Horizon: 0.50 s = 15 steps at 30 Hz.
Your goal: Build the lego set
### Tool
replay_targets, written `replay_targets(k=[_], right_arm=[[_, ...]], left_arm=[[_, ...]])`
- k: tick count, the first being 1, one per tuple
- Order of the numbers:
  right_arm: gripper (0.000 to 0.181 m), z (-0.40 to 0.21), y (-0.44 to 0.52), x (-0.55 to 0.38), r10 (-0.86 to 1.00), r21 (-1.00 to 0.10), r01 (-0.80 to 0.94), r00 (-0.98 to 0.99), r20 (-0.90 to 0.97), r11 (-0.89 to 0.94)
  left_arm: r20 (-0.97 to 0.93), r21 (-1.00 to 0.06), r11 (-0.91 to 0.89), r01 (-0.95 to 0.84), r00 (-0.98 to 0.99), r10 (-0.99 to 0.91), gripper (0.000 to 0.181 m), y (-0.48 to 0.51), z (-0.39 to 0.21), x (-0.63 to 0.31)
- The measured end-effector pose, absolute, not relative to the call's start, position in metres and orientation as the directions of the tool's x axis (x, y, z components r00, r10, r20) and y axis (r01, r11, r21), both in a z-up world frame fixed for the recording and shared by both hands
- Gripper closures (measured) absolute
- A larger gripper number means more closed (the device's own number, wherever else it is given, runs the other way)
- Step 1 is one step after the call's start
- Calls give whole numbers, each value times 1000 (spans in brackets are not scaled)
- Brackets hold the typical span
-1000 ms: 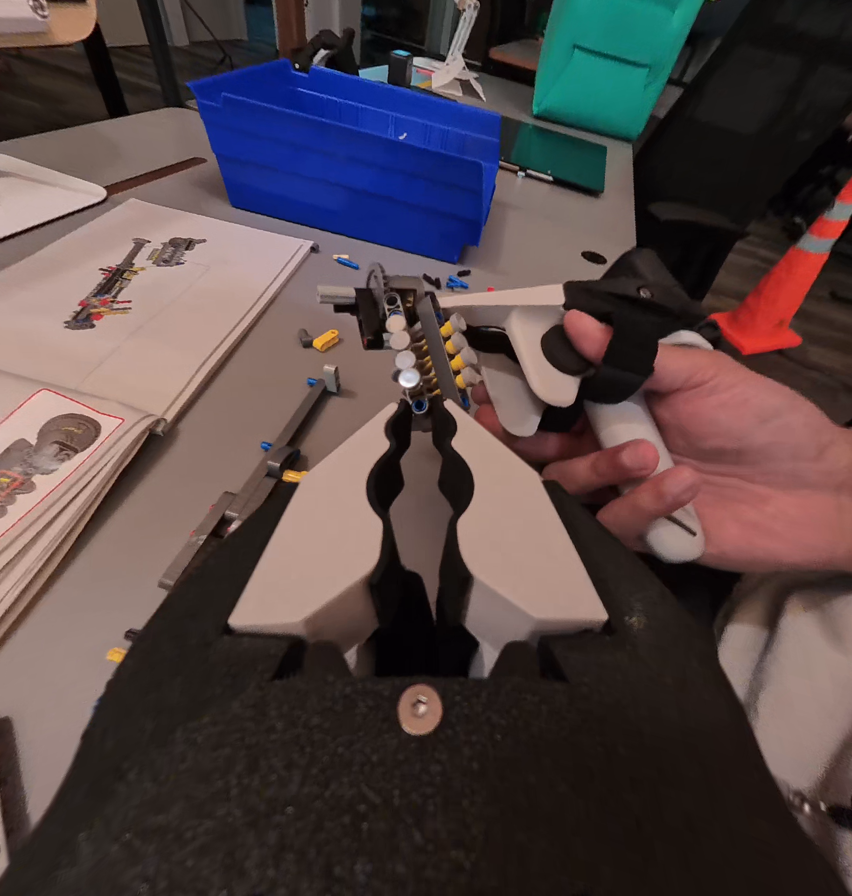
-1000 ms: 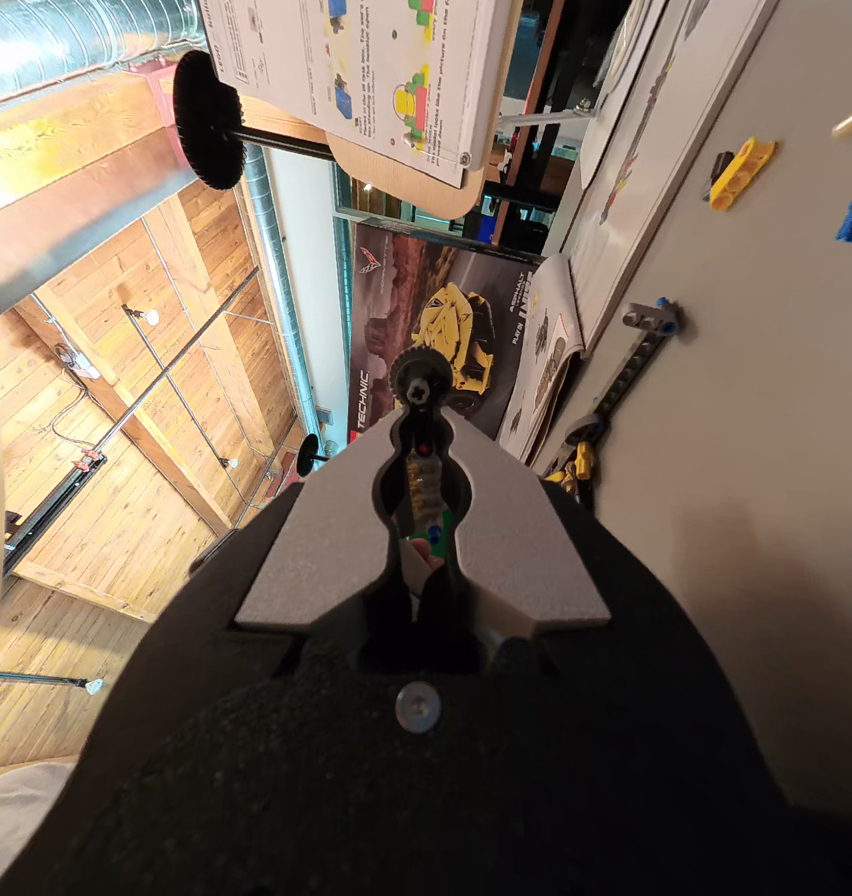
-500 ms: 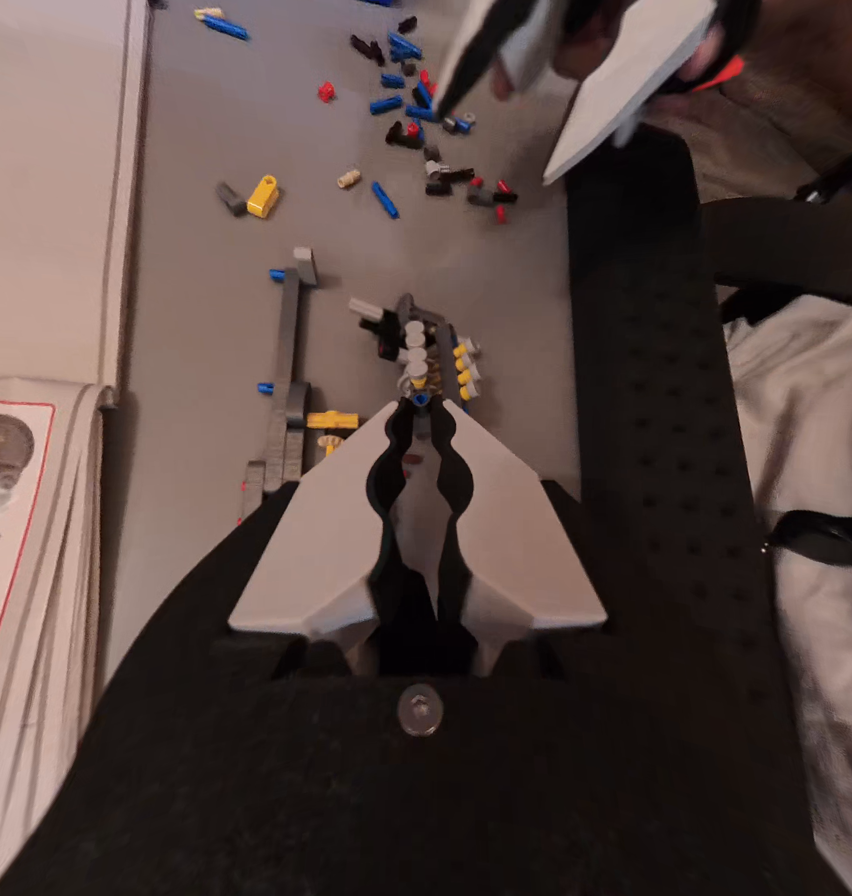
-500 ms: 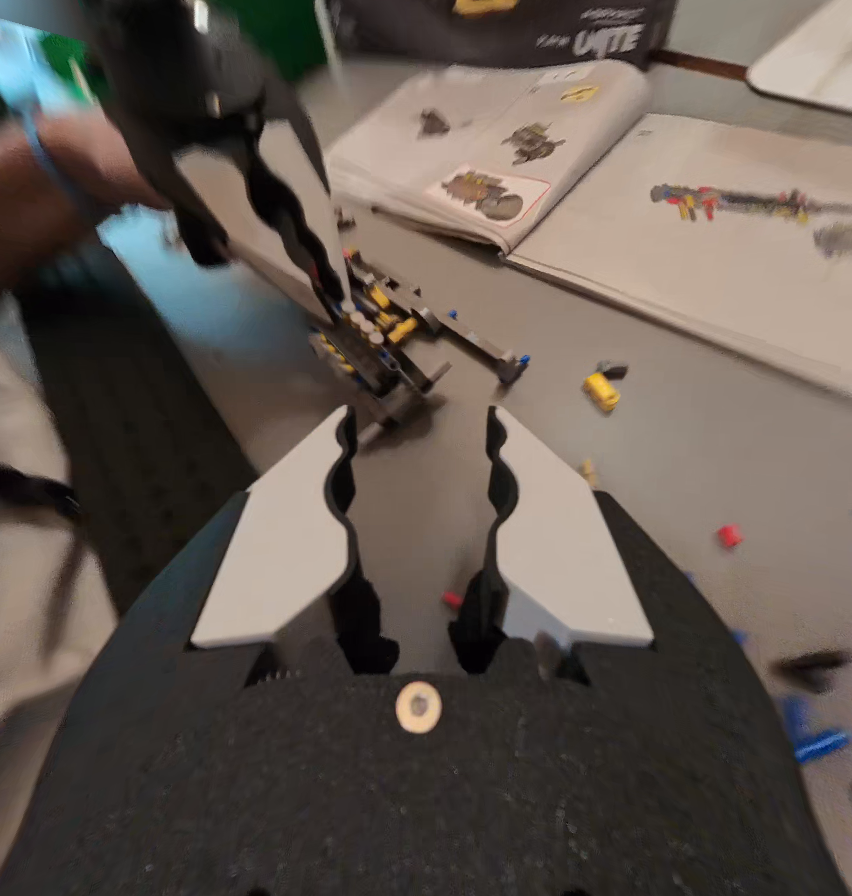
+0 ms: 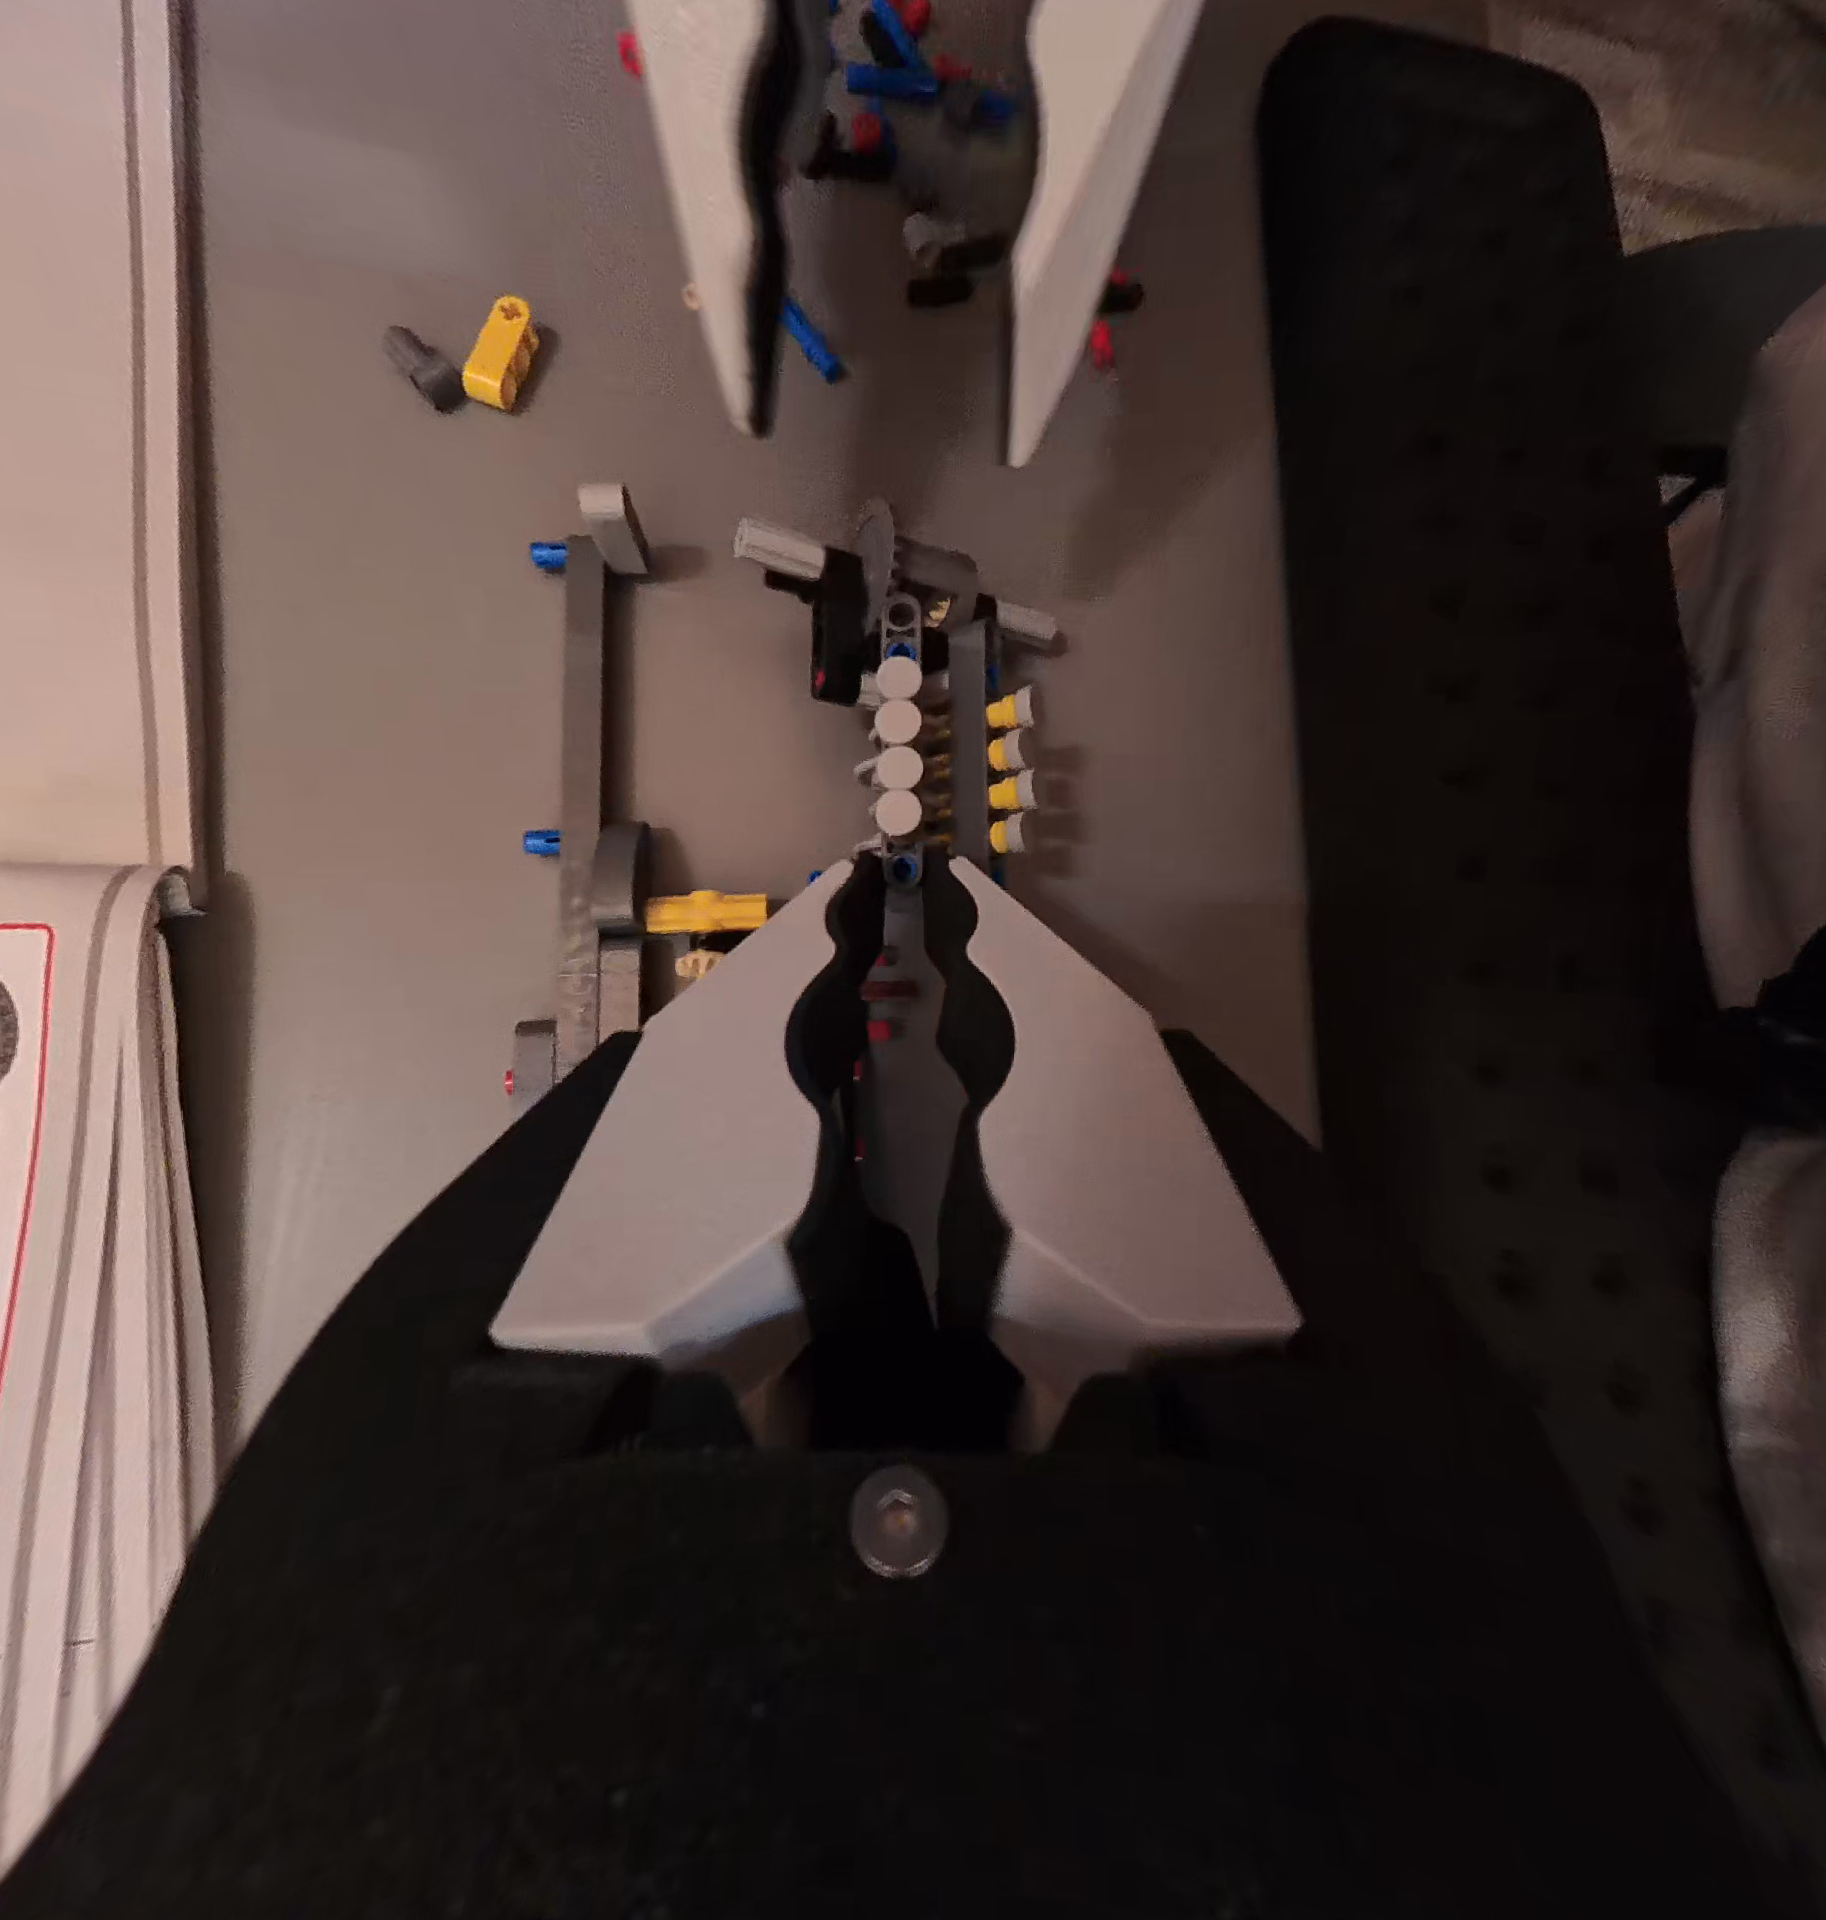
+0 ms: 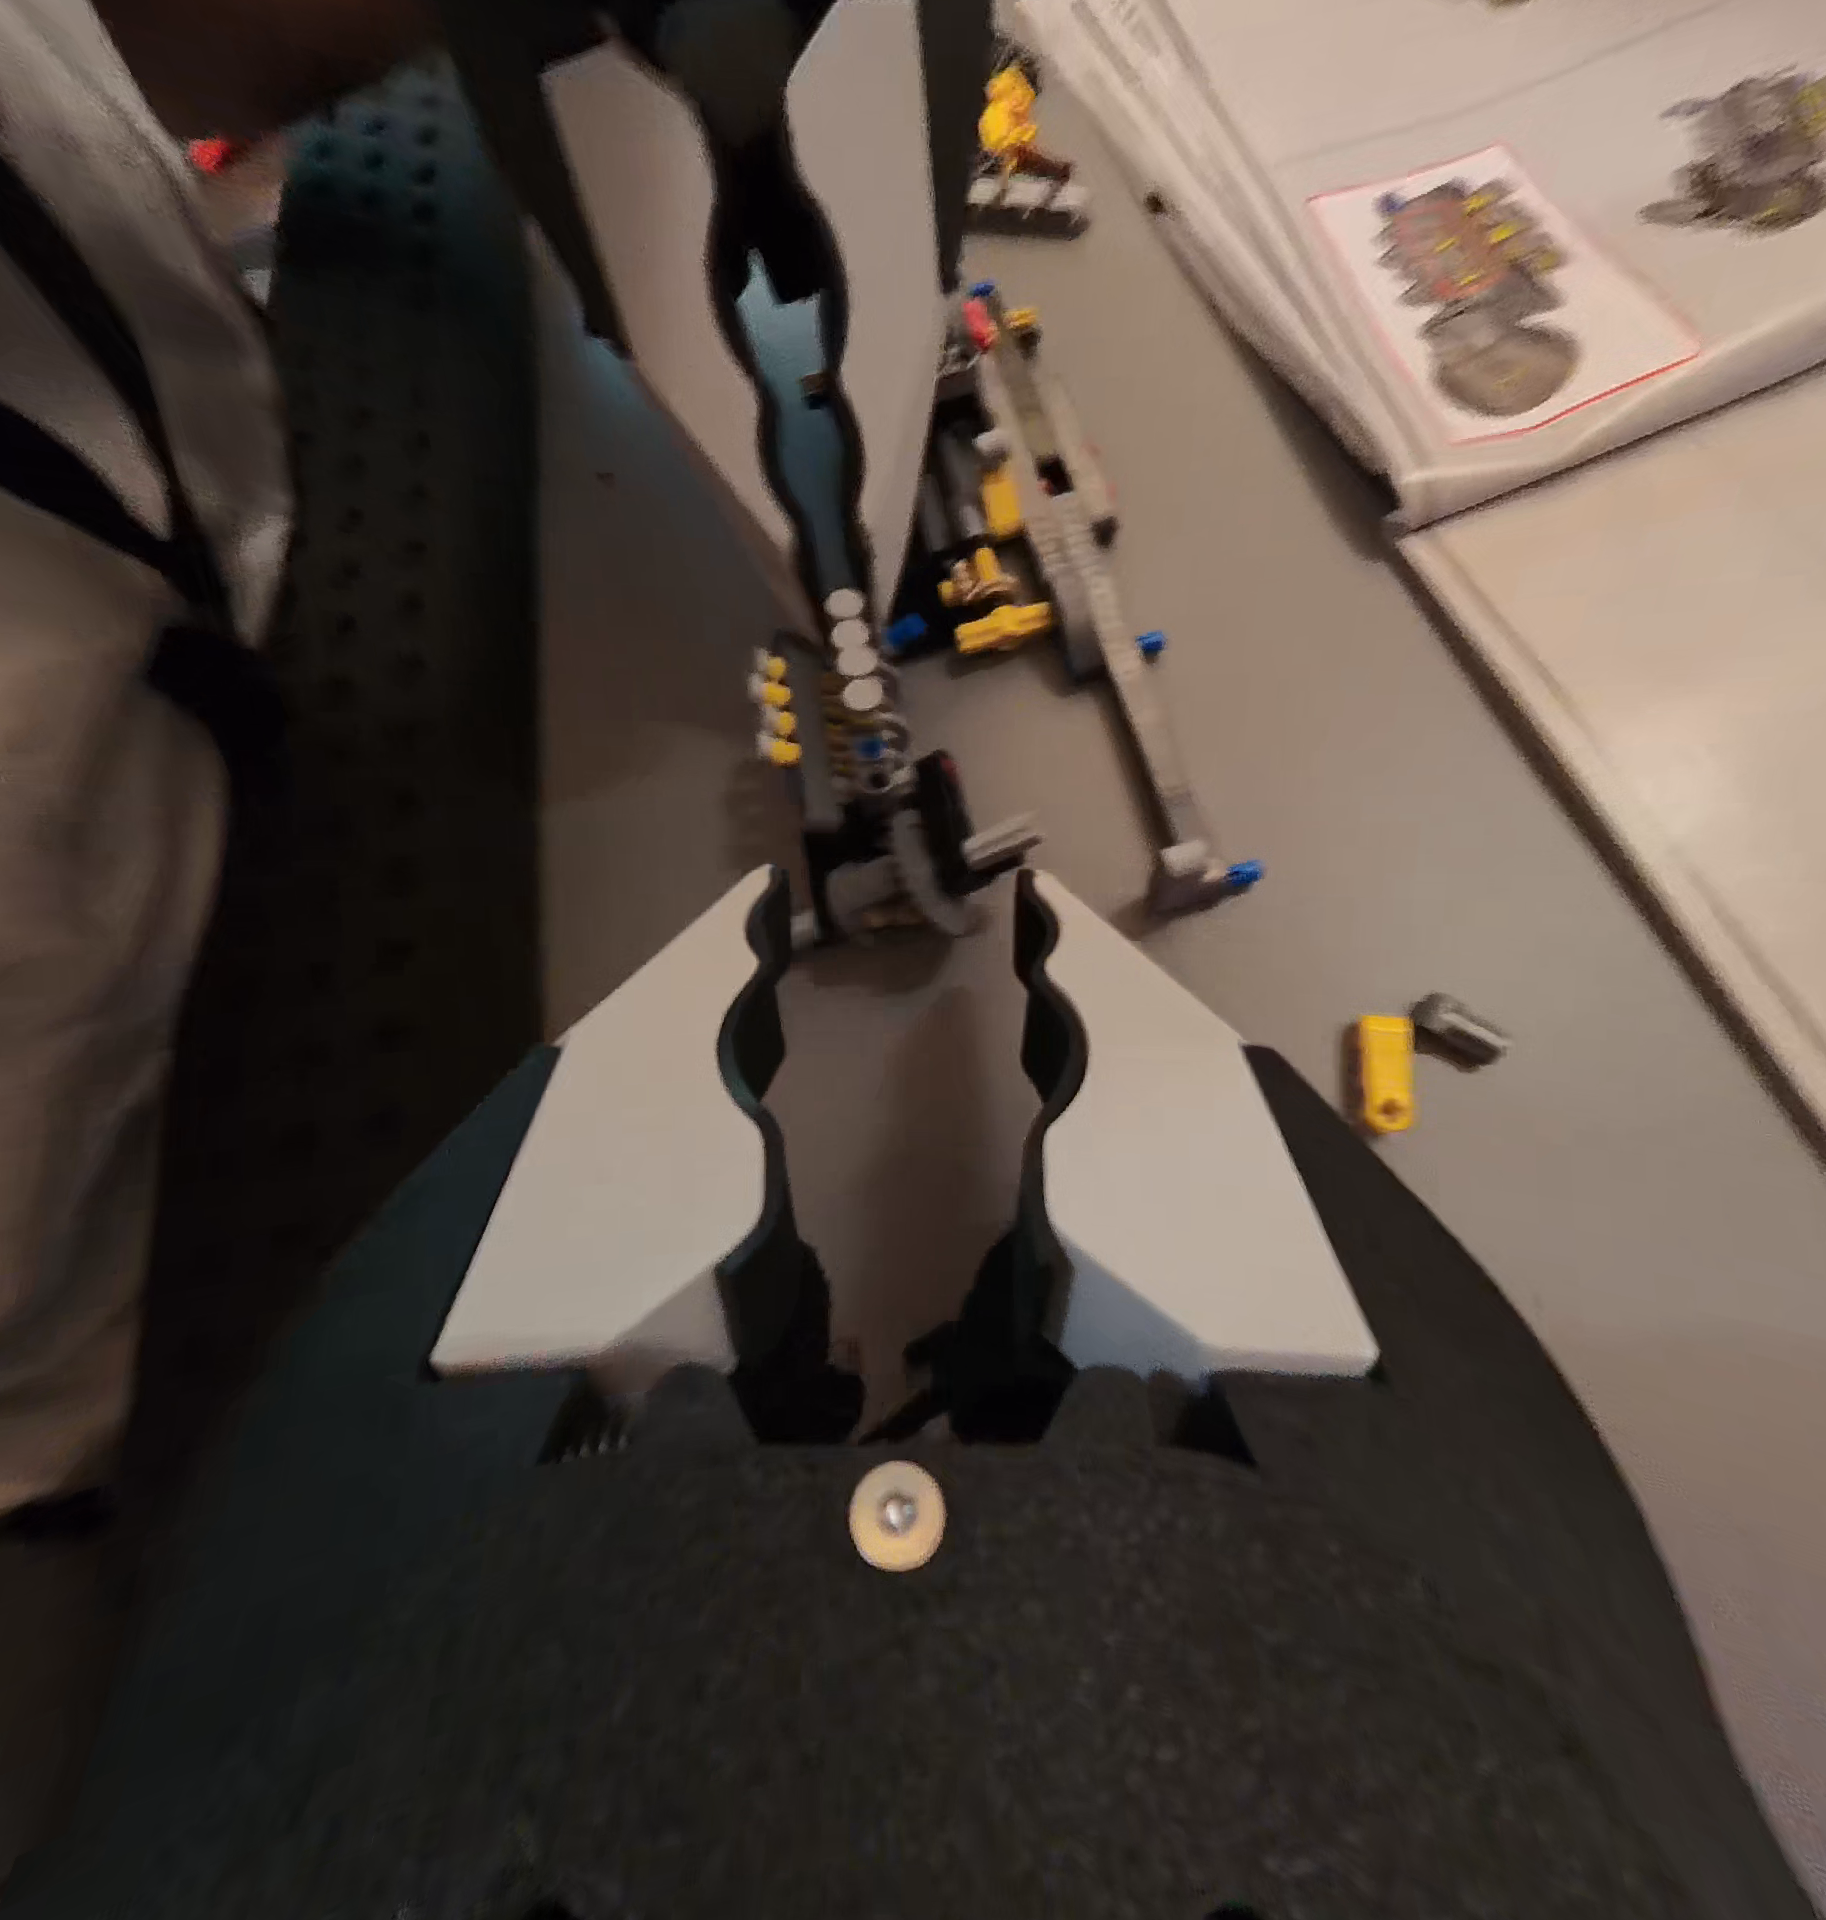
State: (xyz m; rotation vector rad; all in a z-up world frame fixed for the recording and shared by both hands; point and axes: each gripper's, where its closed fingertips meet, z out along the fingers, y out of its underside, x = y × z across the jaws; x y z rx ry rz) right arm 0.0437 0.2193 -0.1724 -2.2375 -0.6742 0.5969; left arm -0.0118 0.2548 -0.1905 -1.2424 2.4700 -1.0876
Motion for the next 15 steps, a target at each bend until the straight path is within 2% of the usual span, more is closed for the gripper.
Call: replay_targets(k=[2, 8, 10, 13, 15], right_arm=[[142, -182, 212, 38, 627, -706, 322, 748, -218, -630], [168, -188, 219, 39, 672, -726, 477, 740, 28, -495], [179, -187, 223, 41, 679, -729, 475, 734, 20, -492], [179, -190, 228, 44, 692, -704, 468, 721, -46, -534], [179, -188, 230, 48, 704, -692, 495, 710, -27, -526]], left_arm=[[180, -676, 366, -640, -625, -759, 175, 255, -191, -12], [205, -697, 332, -636, -620, -757, 175, 249, -184, -6], [233, -700, 301, -648, -605, -761, 175, 248, -181, -2], [250, -694, 274, -665, -581, -775, 175, 251, -178, 4], [235, -686, 283, -670, -572, -786, 175, 256, -180, 5]])
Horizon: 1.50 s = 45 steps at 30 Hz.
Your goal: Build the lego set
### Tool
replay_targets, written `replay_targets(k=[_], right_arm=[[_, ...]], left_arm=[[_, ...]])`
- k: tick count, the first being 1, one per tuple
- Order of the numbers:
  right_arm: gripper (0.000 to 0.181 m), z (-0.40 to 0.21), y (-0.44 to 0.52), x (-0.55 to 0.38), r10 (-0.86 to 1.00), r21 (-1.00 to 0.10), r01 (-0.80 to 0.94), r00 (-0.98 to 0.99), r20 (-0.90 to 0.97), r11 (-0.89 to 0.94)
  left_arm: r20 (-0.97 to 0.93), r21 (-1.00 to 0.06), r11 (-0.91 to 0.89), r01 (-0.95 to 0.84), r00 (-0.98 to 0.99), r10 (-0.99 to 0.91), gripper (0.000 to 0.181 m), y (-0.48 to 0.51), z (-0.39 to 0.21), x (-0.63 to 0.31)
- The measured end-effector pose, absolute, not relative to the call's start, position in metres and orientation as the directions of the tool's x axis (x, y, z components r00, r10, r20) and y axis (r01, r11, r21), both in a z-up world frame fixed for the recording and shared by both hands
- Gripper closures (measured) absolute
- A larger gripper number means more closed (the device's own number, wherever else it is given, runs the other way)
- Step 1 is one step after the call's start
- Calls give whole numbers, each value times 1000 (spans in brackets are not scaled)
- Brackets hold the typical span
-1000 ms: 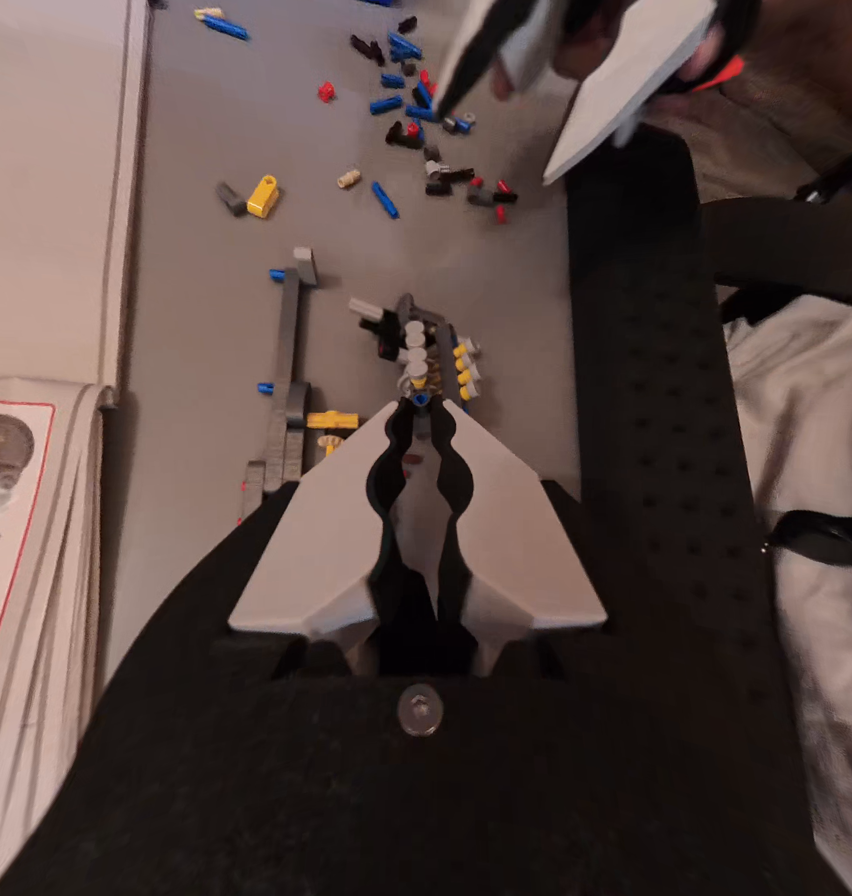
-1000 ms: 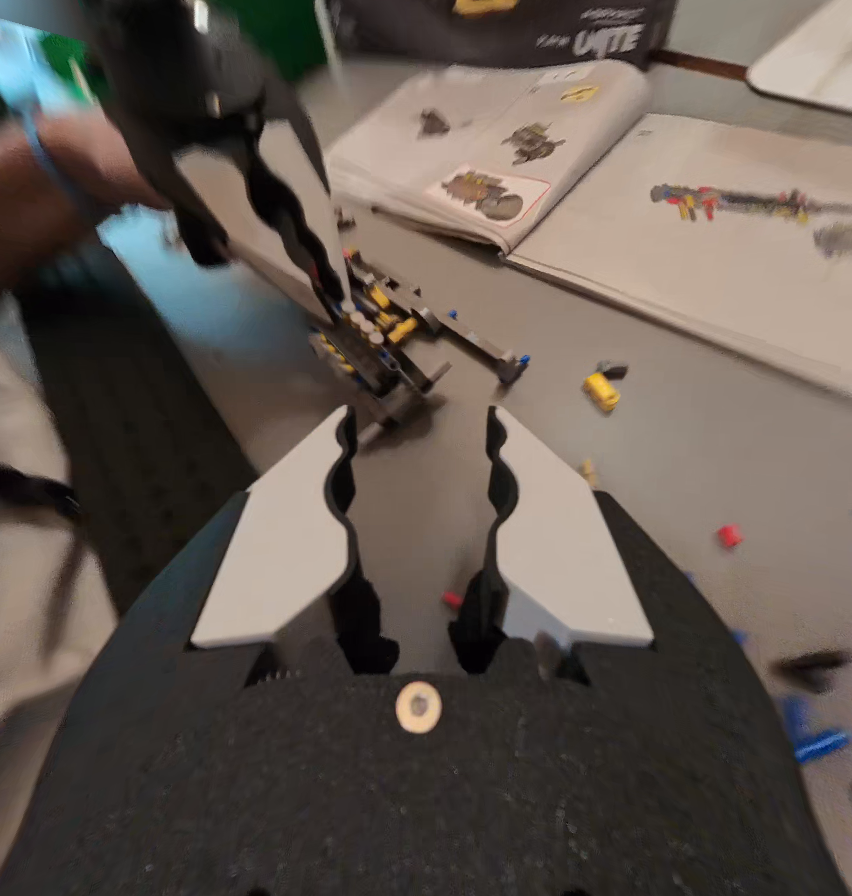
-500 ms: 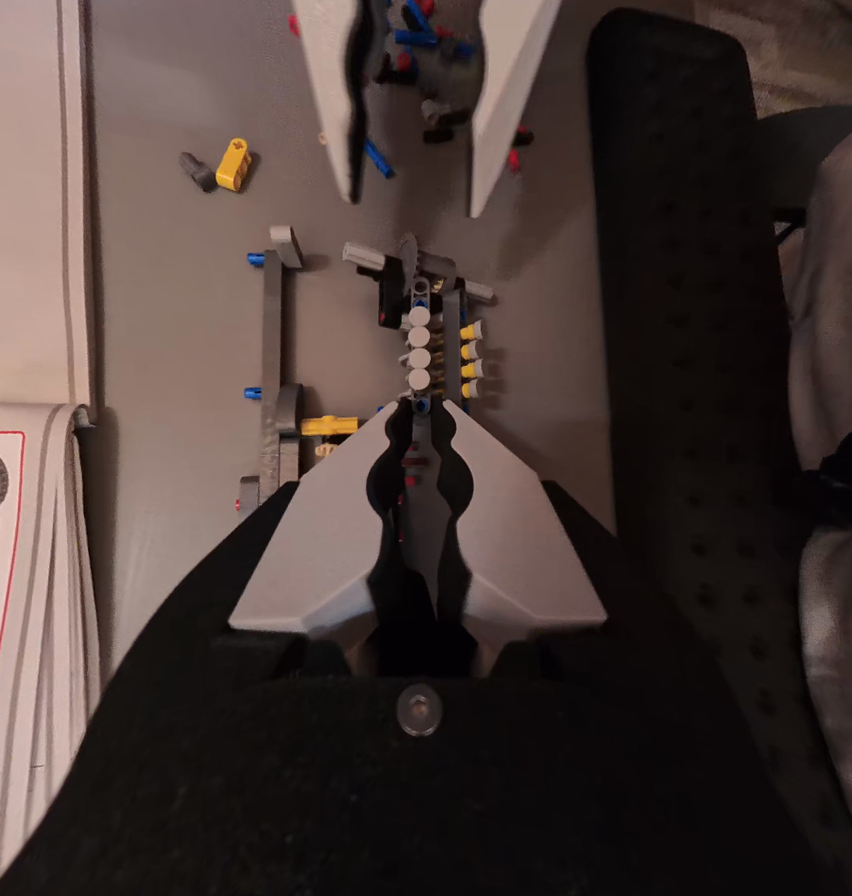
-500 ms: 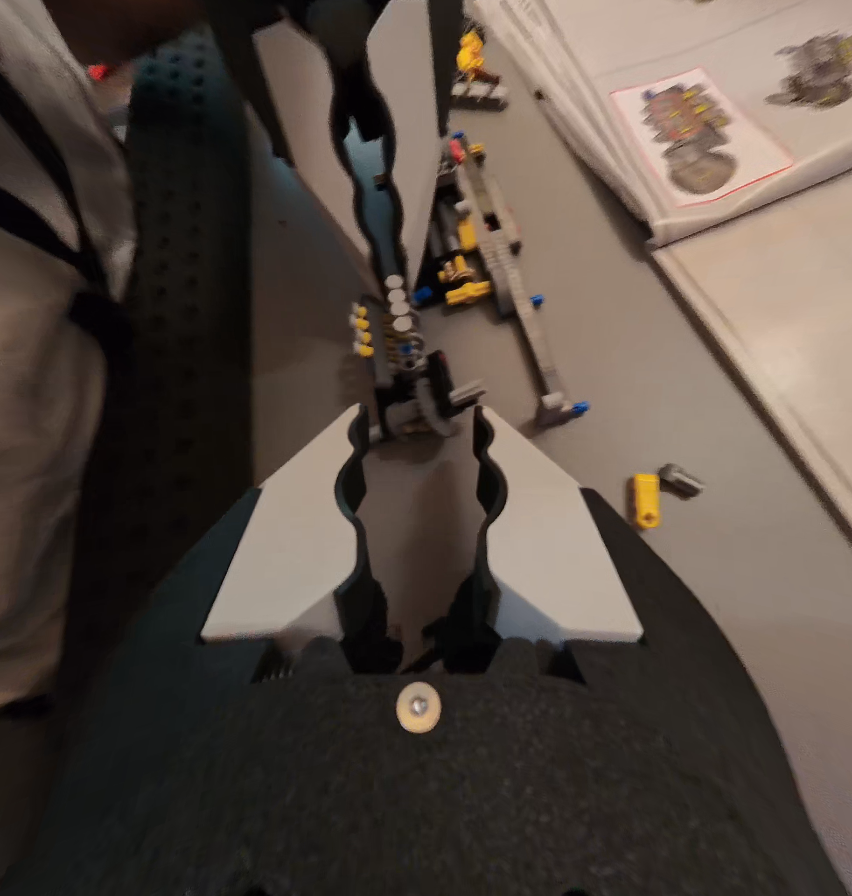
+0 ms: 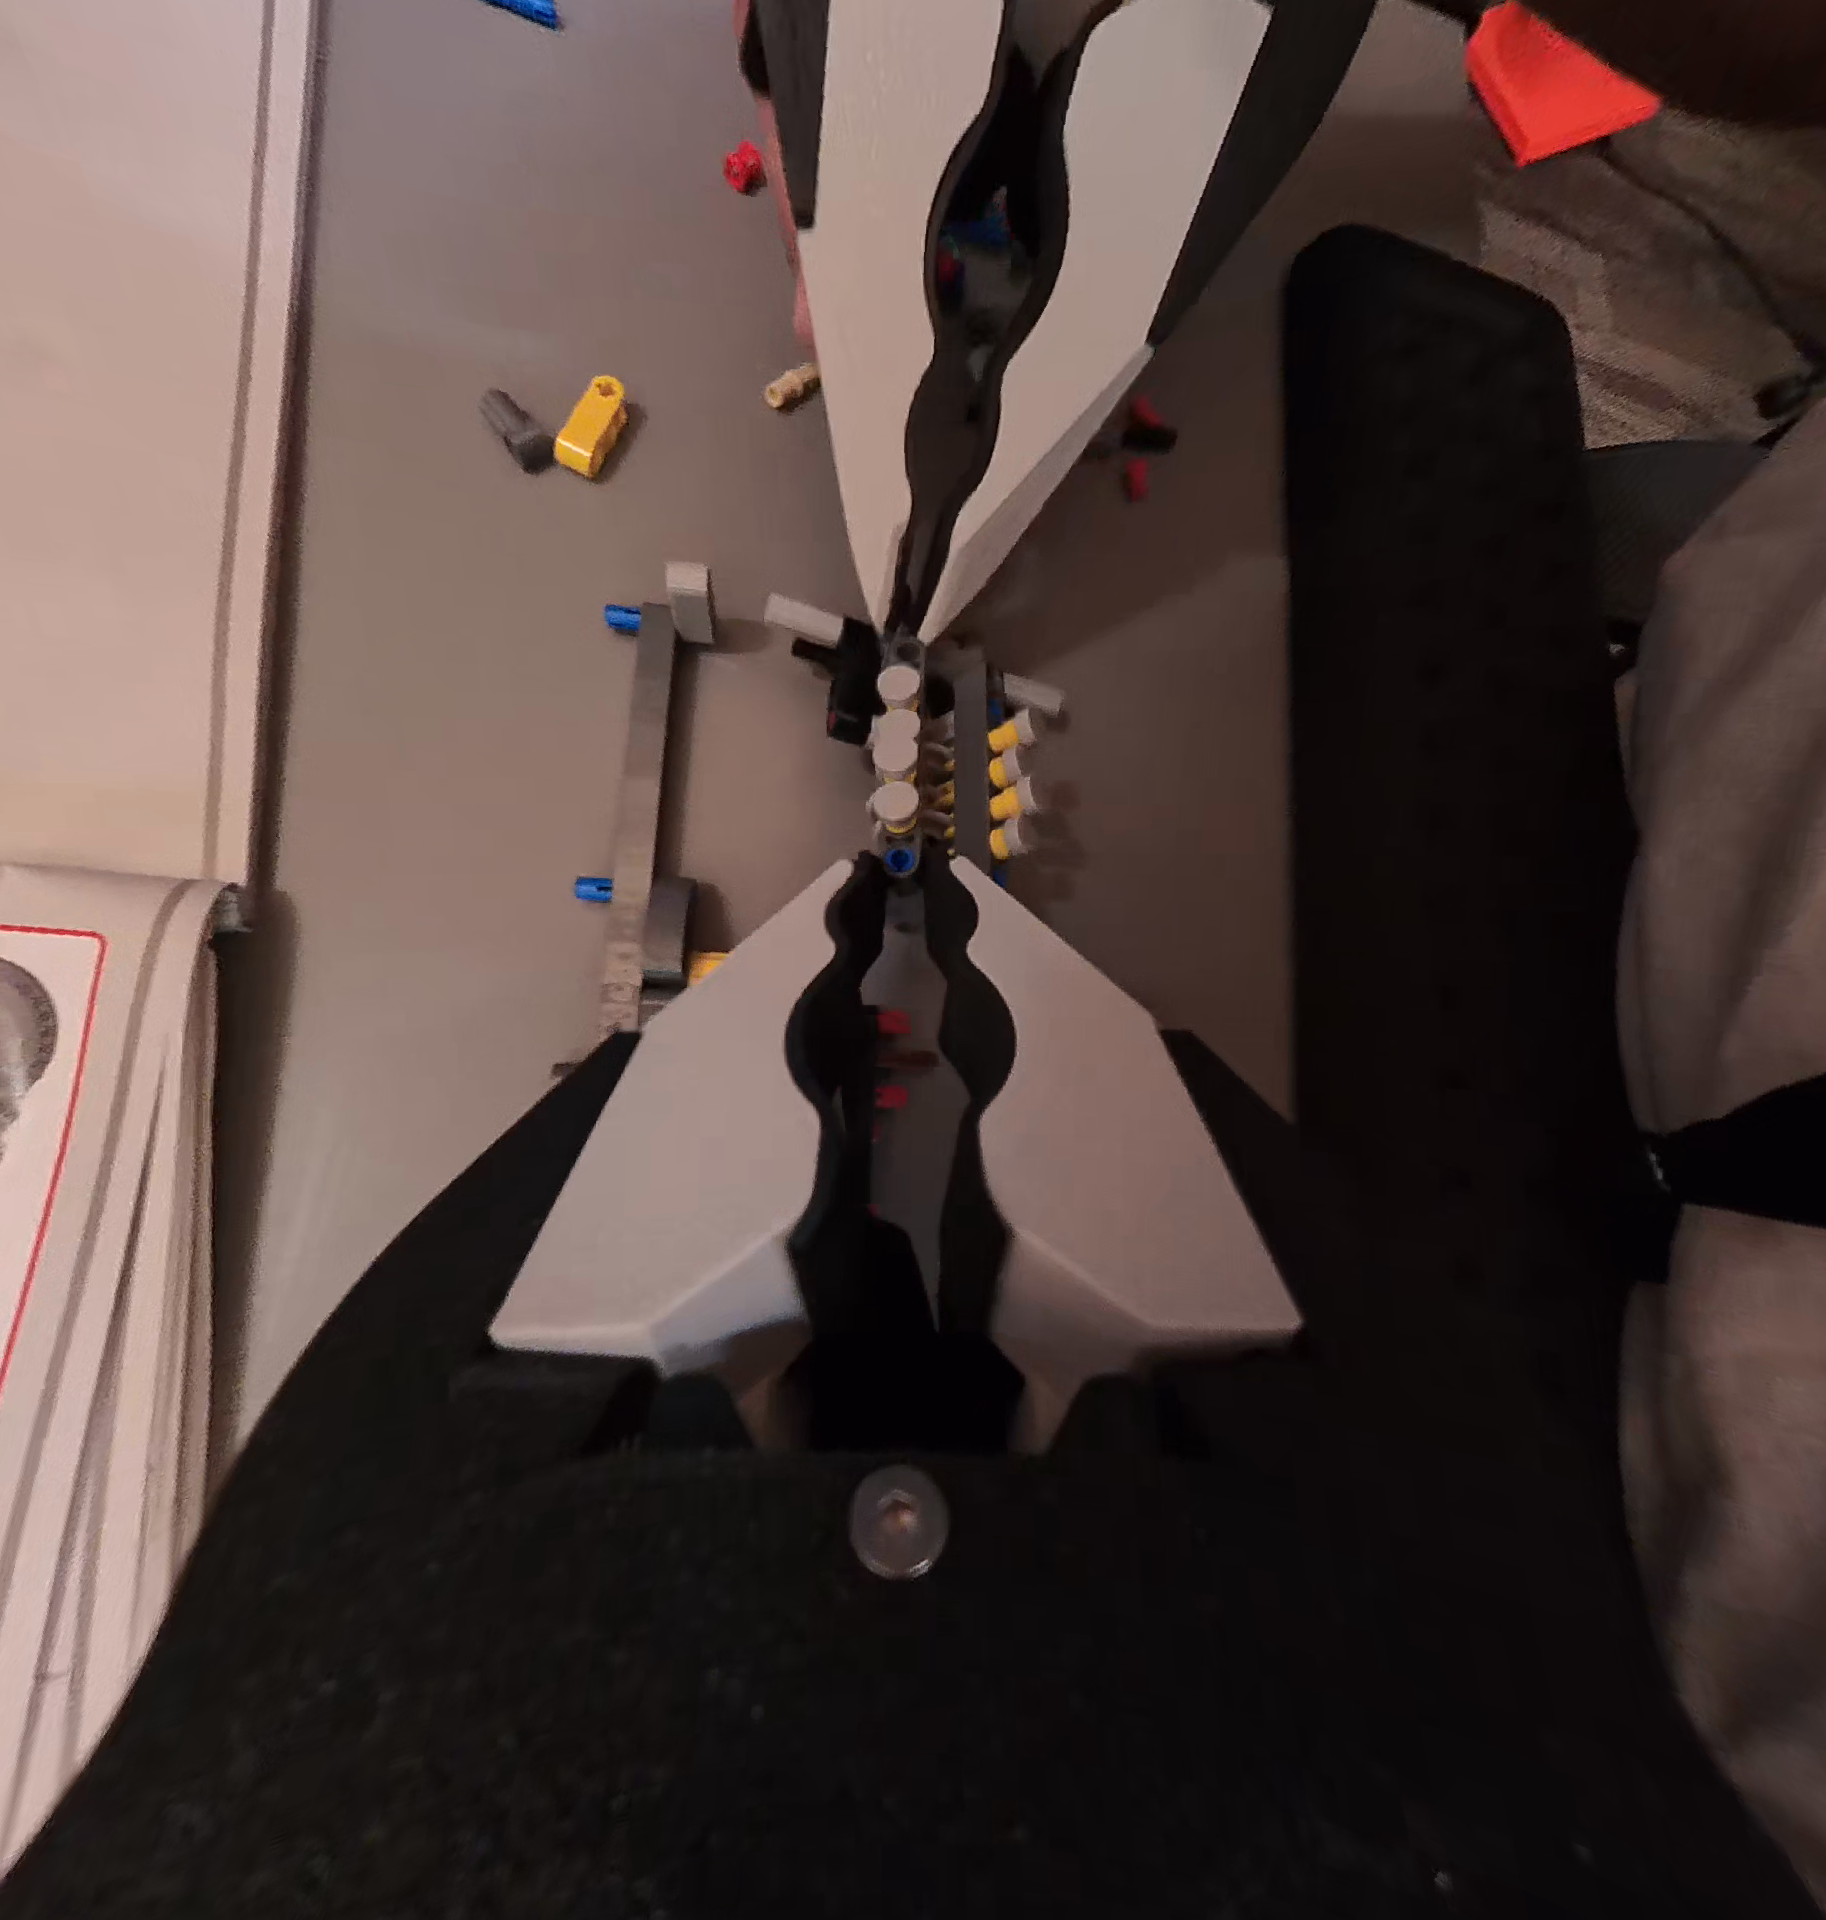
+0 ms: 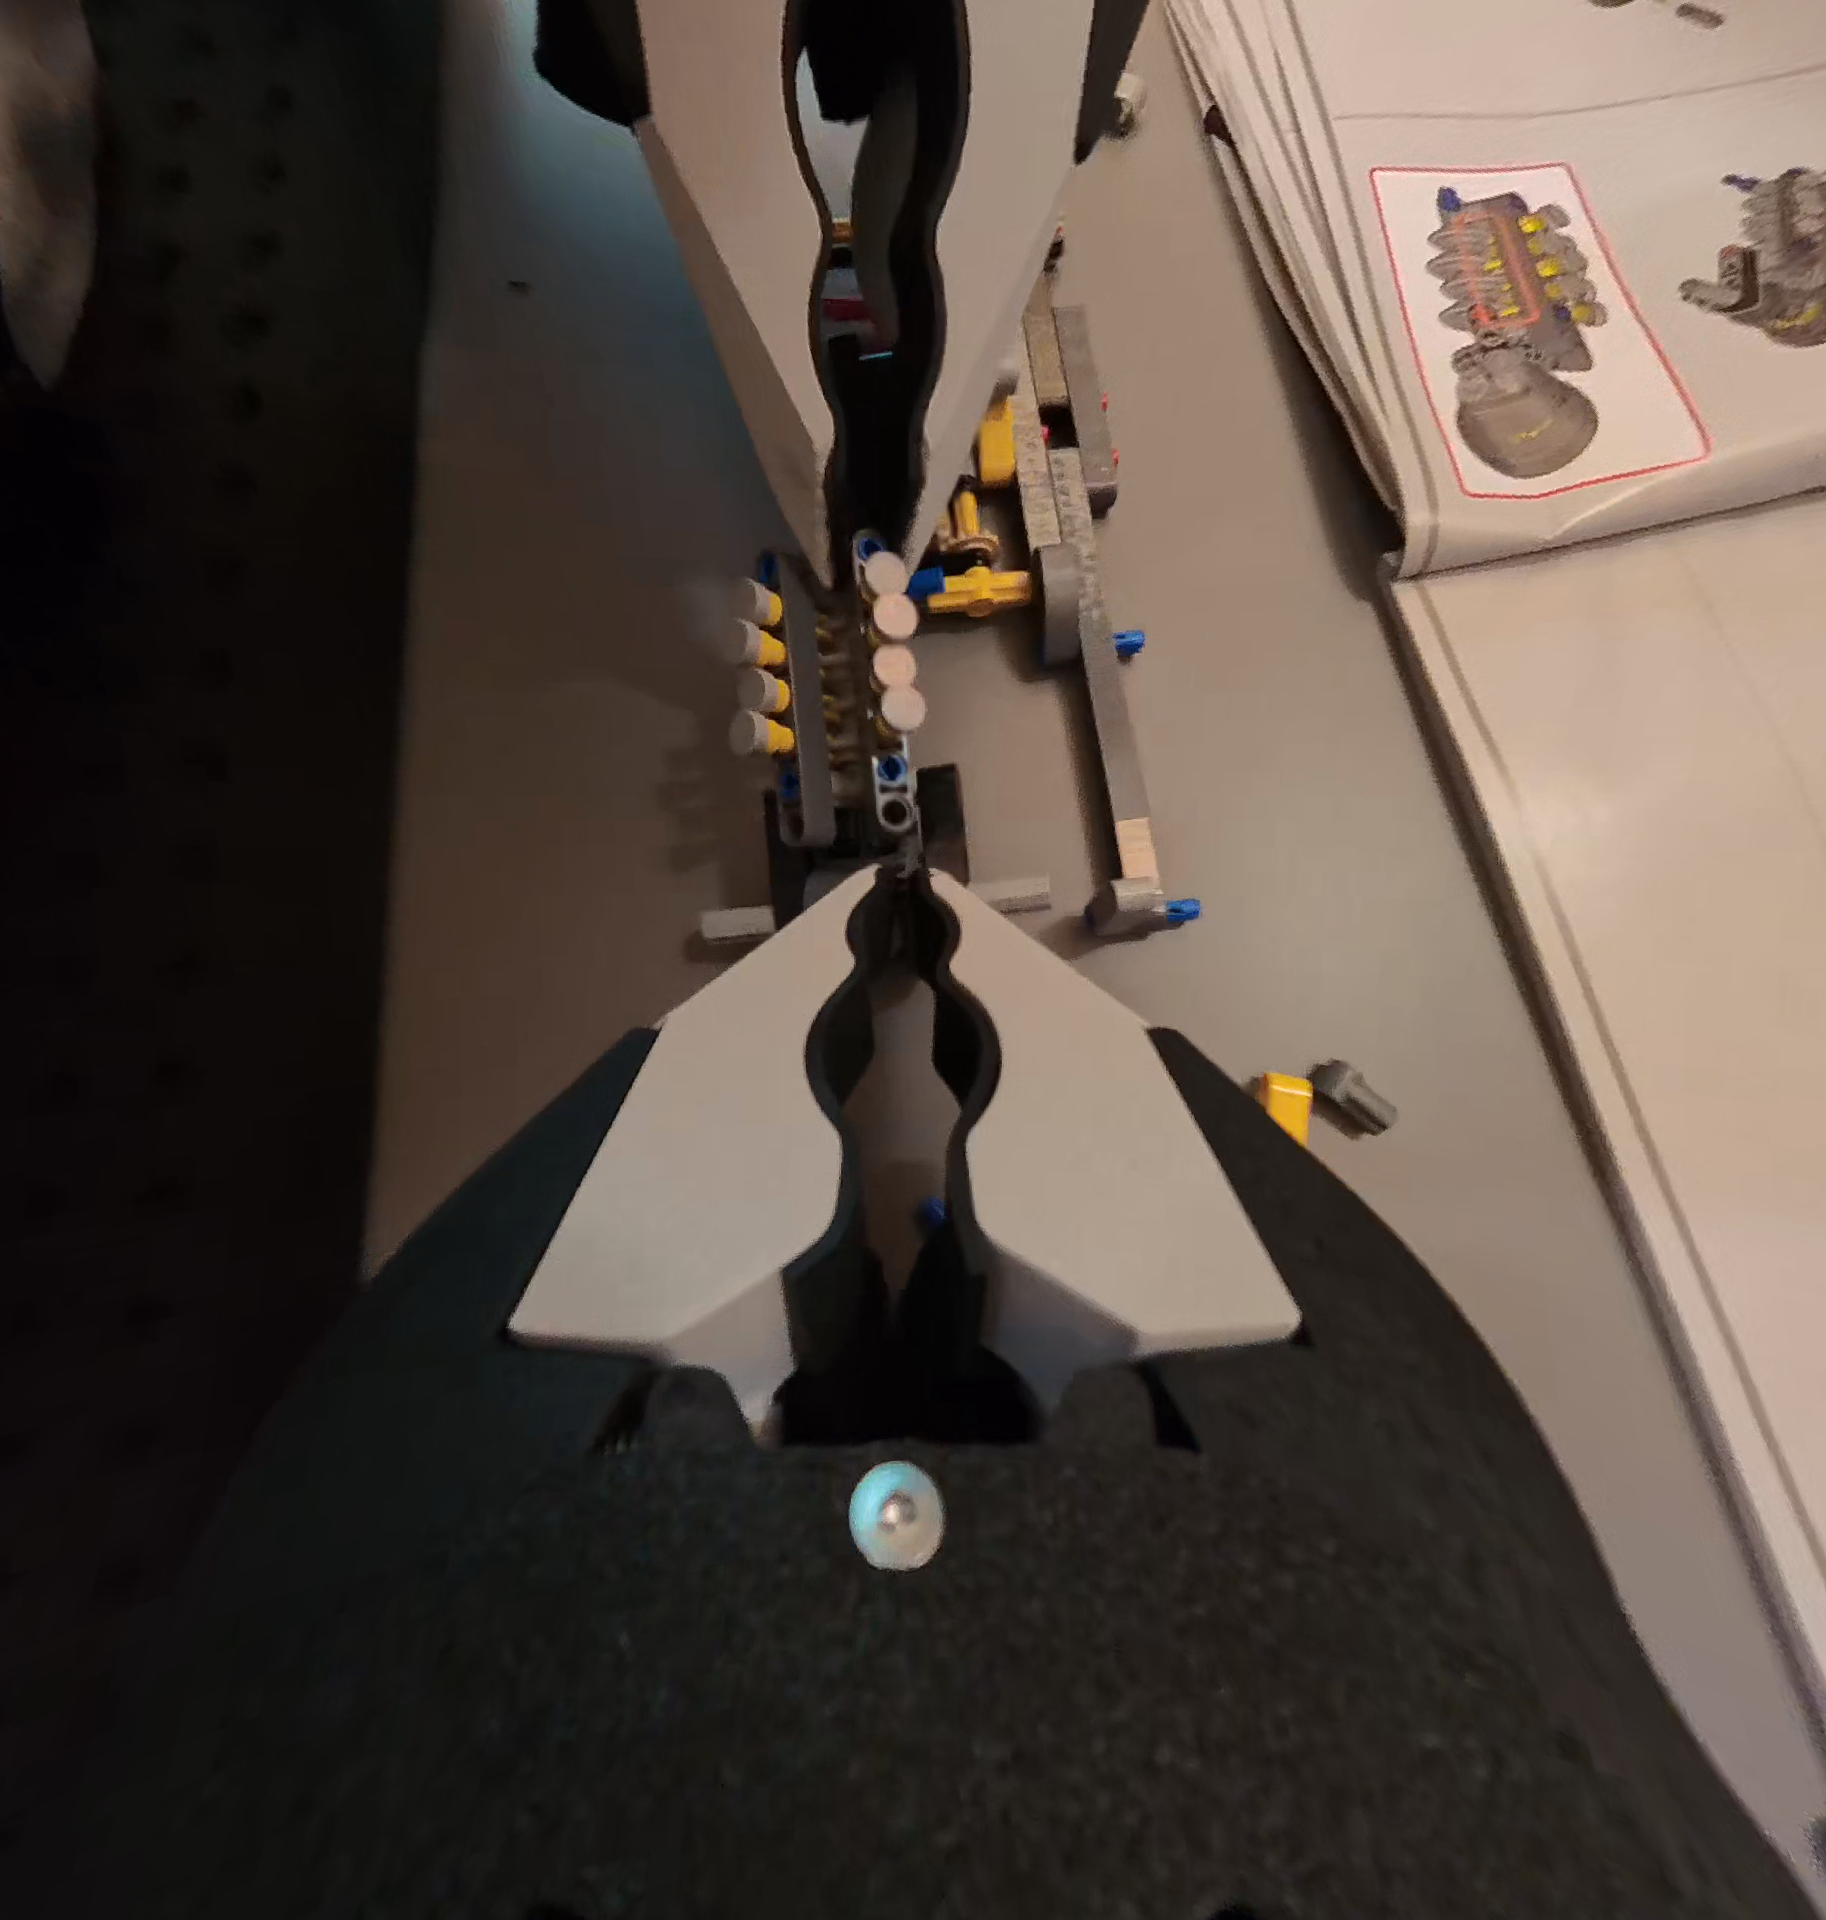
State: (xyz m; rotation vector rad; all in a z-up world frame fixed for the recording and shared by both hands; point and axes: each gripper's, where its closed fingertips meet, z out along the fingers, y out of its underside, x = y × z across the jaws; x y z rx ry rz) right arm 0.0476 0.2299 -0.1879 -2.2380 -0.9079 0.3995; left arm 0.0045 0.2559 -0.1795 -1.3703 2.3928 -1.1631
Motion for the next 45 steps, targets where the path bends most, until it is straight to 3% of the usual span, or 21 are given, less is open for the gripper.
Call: replay_targets(k=[5, 11, 18, 27, 35, 40, 45], right_arm=[[163, -186, 228, 56, 698, -630, 510, 712, -73, -586], [179, -190, 233, 51, 767, -600, 621, 642, 19, -505], [180, -184, 247, 60, 757, -598, 589, 652, -45, -543], [180, -193, 246, 60, 741, -486, 602, 652, -158, -633], [179, -190, 254, 66, 754, -463, 648, 653, -71, -605], [151, -162, 262, 71, 732, -583, 567, 677, -72, -582], [138, -178, 263, 84, 701, -577, 501, 688, -186, -645]], left_arm=[[260, -689, 251, -680, -555, -790, 175, 261, -180, 3], [252, -696, 264, -668, -571, -781, 175, 261, -182, 4], [240, -709, 238, -664, -545, -803, 175, 274, -178, 12], [256, -708, 201, -677, -511, -821, 168, 283, -185, 13], [183, -718, 270, -641, -548, -816, 165, 288, -191, 10], [171, -737, 258, -625, -541, -824, 171, 288, -188, 12], [187, -758, 226, -612, -536, -823, 171, 293, -180, 11]])
